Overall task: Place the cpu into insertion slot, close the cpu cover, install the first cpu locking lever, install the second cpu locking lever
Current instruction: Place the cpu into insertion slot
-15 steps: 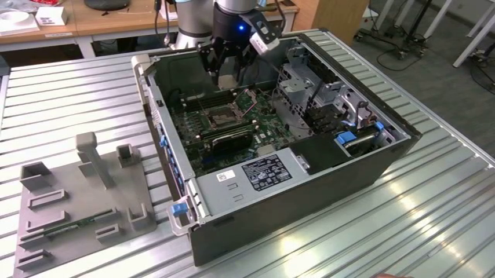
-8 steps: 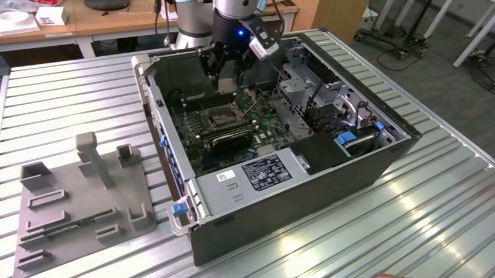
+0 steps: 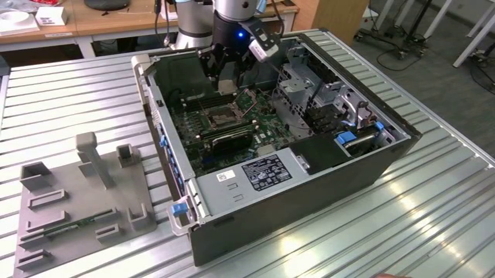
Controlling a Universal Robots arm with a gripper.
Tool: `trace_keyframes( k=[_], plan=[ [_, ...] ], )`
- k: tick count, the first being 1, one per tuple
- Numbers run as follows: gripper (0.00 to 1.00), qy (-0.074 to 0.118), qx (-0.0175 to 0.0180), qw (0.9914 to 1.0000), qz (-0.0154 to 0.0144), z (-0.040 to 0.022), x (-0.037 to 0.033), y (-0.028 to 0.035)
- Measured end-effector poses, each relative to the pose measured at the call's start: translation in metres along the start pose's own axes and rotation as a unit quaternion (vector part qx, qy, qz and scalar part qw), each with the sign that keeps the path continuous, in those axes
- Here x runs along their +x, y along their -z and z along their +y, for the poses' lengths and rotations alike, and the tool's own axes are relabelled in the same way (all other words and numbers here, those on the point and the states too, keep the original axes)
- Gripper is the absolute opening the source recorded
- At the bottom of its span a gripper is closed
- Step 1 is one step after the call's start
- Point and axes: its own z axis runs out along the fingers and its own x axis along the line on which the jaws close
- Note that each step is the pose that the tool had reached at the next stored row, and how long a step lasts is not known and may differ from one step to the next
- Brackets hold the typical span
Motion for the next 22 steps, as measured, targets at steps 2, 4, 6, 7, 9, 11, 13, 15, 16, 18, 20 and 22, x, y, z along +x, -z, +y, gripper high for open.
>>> trace_keyframes(
  k=[2, 4, 6, 7, 9, 11, 13, 15, 16, 18, 20, 22],
  plan=[
    [0.54, 0.000, 0.0000, 1.00000, 0.0000, 0.0000, 0.0000, 0.0000],
    [0.54, 0.000, 0.0000, 1.00000, 0.0000, 0.0000, 0.0000, -0.0001],
    [0.54, 0.000, -0.0002, 1.00000, -0.0005, -0.0001, 0.0002, -0.0014],
    [0.54, 0.000, -0.0001, 1.00000, -0.0008, -0.0002, 0.0003, -0.0024],
    [0.54, 0.000, -0.0001, 1.00000, -0.0016, -0.0005, 0.0003, -0.0047],
    [0.54, 0.000, -0.0001, 1.00000, -0.0022, -0.0007, 0.0004, -0.0067],
    [0.54, 0.000, 0.0000, 1.00000, -0.0023, -0.0008, 0.0005, -0.0073],
    [0.54, 0.000, 0.0001, 1.00000, -0.0023, -0.0008, 0.0005, -0.0073],
    [0.54, 0.000, 0.0000, 1.00000, -0.0023, -0.0008, 0.0005, -0.0074],
    [0.54, 0.000, -0.0001, 1.00000, -0.0024, -0.0008, 0.0005, -0.0075],
    [0.54, 0.000, 0.0000, 1.00000, -0.0024, -0.0008, 0.0005, -0.0075],
    [0.54, 0.000, 0.0000, 1.00000, -0.0024, -0.0008, 0.0005, -0.0076]
  ],
)
